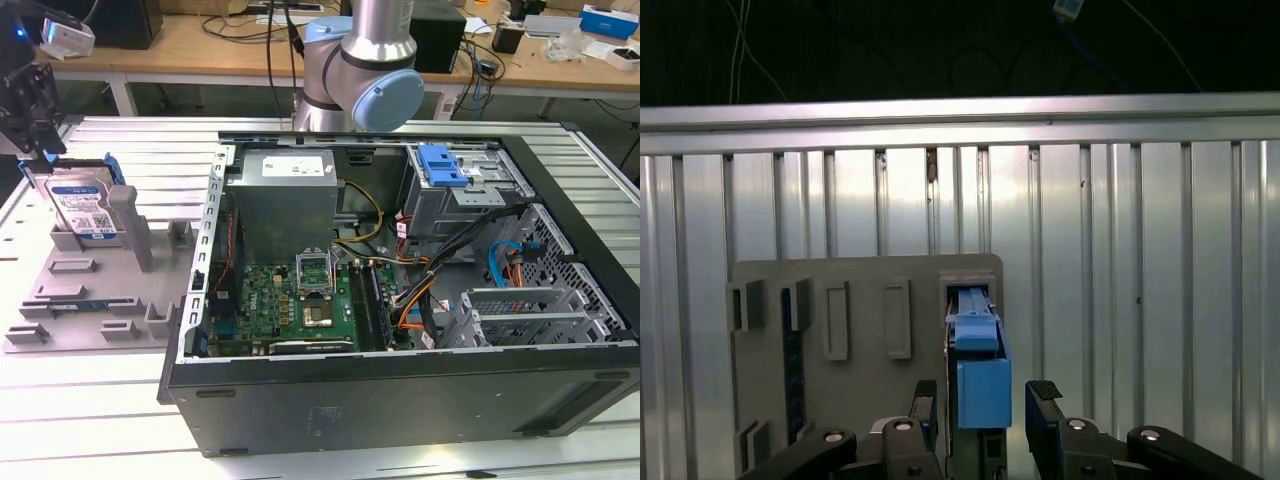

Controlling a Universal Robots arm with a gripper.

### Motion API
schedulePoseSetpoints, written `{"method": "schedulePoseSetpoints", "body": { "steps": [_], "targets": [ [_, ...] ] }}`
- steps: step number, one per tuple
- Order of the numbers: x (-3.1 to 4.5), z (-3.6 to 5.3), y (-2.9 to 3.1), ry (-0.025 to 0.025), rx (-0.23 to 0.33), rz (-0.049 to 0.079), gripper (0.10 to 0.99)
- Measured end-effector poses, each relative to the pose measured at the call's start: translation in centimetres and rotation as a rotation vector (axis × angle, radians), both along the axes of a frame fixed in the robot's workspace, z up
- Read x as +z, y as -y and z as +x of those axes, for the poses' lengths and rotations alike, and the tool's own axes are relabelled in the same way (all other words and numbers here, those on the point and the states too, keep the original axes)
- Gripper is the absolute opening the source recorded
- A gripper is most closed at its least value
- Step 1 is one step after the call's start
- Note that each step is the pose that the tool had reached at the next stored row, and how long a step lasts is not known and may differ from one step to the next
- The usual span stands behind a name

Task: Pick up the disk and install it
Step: 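Pick up the disk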

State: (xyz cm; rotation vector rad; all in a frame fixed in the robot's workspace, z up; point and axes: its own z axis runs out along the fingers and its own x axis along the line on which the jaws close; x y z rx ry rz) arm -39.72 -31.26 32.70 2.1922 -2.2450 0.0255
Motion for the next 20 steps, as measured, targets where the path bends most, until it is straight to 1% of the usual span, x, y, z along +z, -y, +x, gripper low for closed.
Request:
{"method": "schedulePoseSetpoints", "body": {
  "steps": [3, 7, 20],
  "targets": [
    [-0.37, -0.04, 0.01, -0.0001, 0.000, 0.000, 0.482],
    [-0.64, -0.25, -0.01, 0.0004, 0.003, 0.000, 0.482],
    [-1.20, -0.28, -0.01, 0.0000, 0.004, 0.000, 0.482]
  ]
}}
